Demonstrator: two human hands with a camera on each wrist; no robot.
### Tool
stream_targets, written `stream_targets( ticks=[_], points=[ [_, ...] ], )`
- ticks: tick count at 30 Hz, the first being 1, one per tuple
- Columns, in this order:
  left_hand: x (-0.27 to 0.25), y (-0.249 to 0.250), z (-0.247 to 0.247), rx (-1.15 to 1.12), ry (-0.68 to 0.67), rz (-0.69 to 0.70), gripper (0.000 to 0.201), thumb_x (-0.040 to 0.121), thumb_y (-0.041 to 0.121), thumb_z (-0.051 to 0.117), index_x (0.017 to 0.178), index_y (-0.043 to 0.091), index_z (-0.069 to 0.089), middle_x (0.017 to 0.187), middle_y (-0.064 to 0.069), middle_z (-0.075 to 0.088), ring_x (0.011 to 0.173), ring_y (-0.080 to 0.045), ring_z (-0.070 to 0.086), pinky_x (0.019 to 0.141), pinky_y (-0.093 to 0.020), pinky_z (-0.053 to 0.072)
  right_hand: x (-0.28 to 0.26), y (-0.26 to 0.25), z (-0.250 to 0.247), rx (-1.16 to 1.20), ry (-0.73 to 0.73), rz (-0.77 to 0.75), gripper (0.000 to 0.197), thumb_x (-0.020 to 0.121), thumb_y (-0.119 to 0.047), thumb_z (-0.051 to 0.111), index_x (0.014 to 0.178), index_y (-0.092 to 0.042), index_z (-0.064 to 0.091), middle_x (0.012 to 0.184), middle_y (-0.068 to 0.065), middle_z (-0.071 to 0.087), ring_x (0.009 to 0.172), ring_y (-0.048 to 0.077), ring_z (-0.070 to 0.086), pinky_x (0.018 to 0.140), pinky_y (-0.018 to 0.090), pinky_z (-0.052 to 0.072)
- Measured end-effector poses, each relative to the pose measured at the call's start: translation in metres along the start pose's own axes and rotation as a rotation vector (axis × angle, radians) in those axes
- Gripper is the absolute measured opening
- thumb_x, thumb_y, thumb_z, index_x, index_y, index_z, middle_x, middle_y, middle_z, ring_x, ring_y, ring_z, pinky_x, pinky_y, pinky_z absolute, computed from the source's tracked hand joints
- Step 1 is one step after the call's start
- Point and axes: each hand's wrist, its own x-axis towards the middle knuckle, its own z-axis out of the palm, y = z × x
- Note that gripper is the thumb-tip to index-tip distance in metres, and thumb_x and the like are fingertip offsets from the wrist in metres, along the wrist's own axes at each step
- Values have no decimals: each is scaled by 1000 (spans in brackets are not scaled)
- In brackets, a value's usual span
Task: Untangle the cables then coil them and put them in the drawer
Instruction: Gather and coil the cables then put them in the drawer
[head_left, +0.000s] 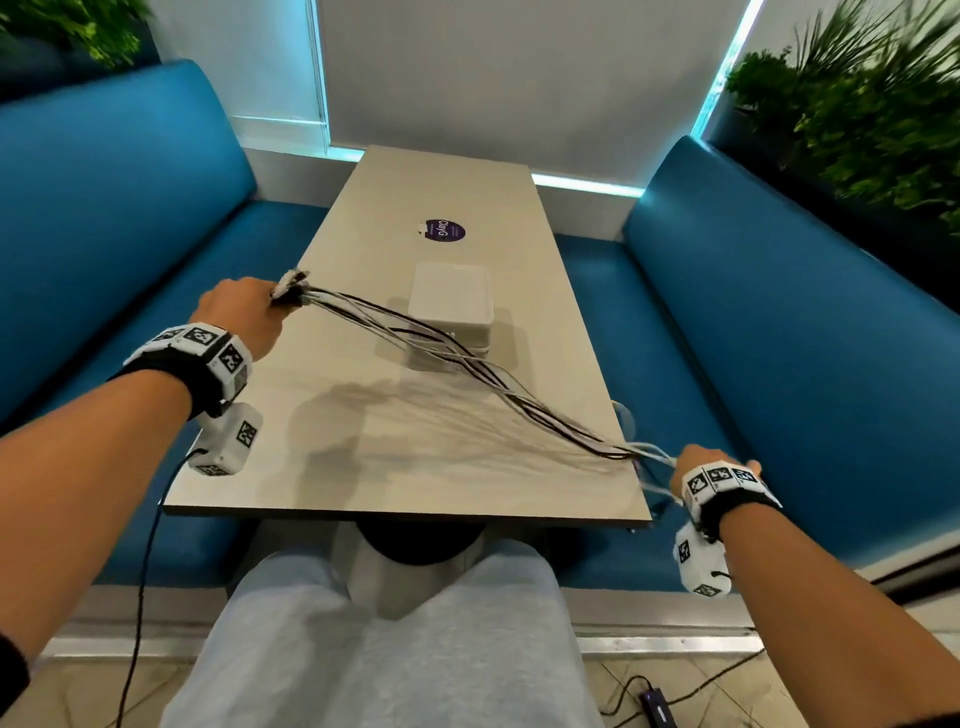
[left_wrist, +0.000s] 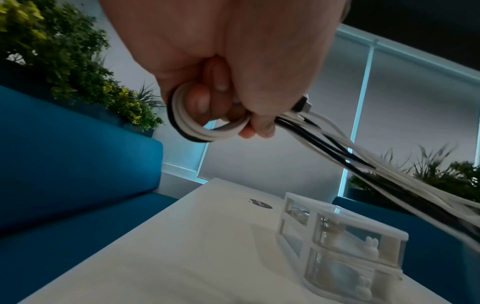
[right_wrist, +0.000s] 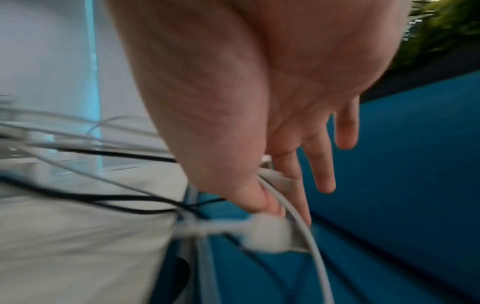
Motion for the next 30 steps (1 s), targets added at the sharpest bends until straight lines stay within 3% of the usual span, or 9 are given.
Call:
stream_targets(
  ticks=[3,6,10,13,18,22,25,28,30],
  points=[
    [1,2,-5,-11,0,5,43,97,49,47,85,11,66,68,-13,56,60,-33,49,57,-36,40,0,28,21,64,16,6,19,87,-18,51,105,-16,58,111,11,63,101,32,62,93,42,45],
    [-6,20,-4,-48,-19,38,43,97,50,48,83,13,64,66,-13,56,60,-34,50,56,-35,40,4,26,27,274,-41,34,31,88,-36,61,110,-14,58,111,14,62,96,34,62,86,39,53],
    [-16,54,-8,-129,-17,100,41,96,51,48,78,16,60,66,-13,56,63,-35,52,57,-36,40,11,11,18,360,-143,-26,61,79,-36,73,127,-15,40,120,12,58,102,32,61,91,44,52],
    [-20,75,-17,-151,-16,168,38,96,49,50,78,16,59,67,-11,55,63,-33,51,58,-35,39,13,8,6,292,-129,-92,93,77,-42,68,151,-20,18,147,10,39,131,34,44,105,47,38],
    [-26,100,-28,-134,0,280,25,97,37,55,92,15,66,72,-9,56,69,-33,52,61,-34,42,-4,-18,-36,371,193,-290,82,82,-47,55,154,-24,23,154,2,35,144,24,27,114,47,20],
    [-33,114,-33,-22,-27,398,18,97,26,52,94,11,63,79,-15,63,67,-31,51,60,-33,37,-28,-62,-76,740,264,-566,62,91,-53,54,145,-25,40,146,-5,45,136,19,41,114,41,31],
    [-42,124,-35,86,-53,468,12,96,25,52,95,14,59,81,-12,61,66,-30,50,59,-32,38,-55,-101,-113,926,305,-732,74,86,-70,49,144,-24,40,146,-5,45,134,13,42,112,35,33],
    [-53,136,-37,172,-82,528,14,96,28,51,101,17,58,90,-12,64,72,-31,53,62,-33,39,-79,-139,-145,882,336,-822,91,70,-81,59,144,-31,38,149,-9,42,134,11,40,111,32,32],
    [-61,142,-37,200,-110,562,14,96,26,50,104,18,58,93,-10,64,79,-32,59,64,-33,40,-86,-165,-154,787,338,-860,84,70,-67,71,138,-28,44,140,-5,53,125,14,50,106,32,41]
  ],
)
